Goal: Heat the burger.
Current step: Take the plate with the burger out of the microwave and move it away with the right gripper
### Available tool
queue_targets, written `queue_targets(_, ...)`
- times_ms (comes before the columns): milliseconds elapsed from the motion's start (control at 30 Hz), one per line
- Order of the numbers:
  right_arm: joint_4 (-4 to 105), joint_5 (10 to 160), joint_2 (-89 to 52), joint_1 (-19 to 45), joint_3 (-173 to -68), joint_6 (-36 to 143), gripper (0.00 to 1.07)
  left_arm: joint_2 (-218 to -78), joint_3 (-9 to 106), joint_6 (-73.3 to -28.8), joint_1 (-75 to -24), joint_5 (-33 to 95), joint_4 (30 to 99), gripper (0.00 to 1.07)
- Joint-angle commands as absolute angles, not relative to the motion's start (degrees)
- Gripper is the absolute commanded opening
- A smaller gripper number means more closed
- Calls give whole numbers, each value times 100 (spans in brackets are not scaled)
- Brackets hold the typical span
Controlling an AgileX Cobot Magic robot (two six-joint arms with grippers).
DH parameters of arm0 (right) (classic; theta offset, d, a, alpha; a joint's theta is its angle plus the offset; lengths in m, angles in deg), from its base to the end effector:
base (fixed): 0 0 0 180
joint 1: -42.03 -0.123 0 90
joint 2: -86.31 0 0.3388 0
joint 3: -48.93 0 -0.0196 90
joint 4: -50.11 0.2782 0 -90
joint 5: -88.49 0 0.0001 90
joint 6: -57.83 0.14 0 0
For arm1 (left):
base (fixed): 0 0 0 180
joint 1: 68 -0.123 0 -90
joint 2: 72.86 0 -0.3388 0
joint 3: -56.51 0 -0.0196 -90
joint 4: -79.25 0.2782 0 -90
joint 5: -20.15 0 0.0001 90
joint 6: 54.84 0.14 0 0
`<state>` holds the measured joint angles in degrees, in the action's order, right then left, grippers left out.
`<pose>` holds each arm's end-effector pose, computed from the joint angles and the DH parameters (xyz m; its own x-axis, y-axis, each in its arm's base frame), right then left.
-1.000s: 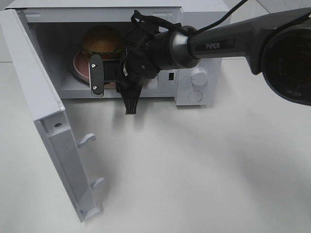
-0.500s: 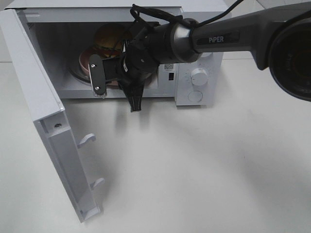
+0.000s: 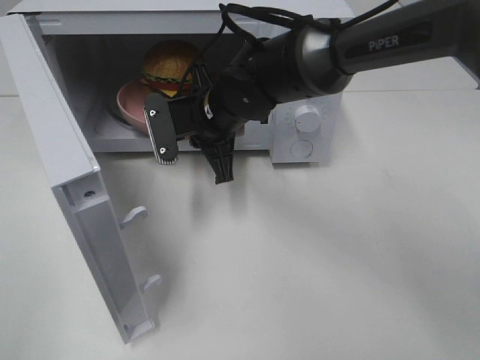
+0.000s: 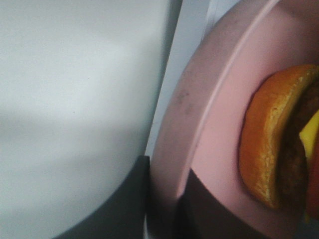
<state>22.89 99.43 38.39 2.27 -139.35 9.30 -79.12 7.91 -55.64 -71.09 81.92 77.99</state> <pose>0.4461 0.3553 0.1398 0.4354 -0.8914 -0.1257 -0.6616 -0.2221 -0.7162 0.0047 -0.0025 0.2733 -0.4465 -0.0485 -0.8935 -0.0475 0.9984 -0.0305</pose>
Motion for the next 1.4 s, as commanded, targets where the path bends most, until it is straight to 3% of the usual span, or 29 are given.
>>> queue_targets(33, 2066, 9427, 3455, 256, -13695, 821, 0, -7826, 773, -5581, -7115, 8140, 7799, 100)
queue_targets(667, 2066, 7978, 1988, 267, -11156, 397, 0, -7826, 773, -5581, -7115, 8140, 7799, 100)
queue_targets(1400, 2071, 8510, -246, 262, -9191, 231, 0, -7826, 773, -5581, -7115, 8140, 7799, 100)
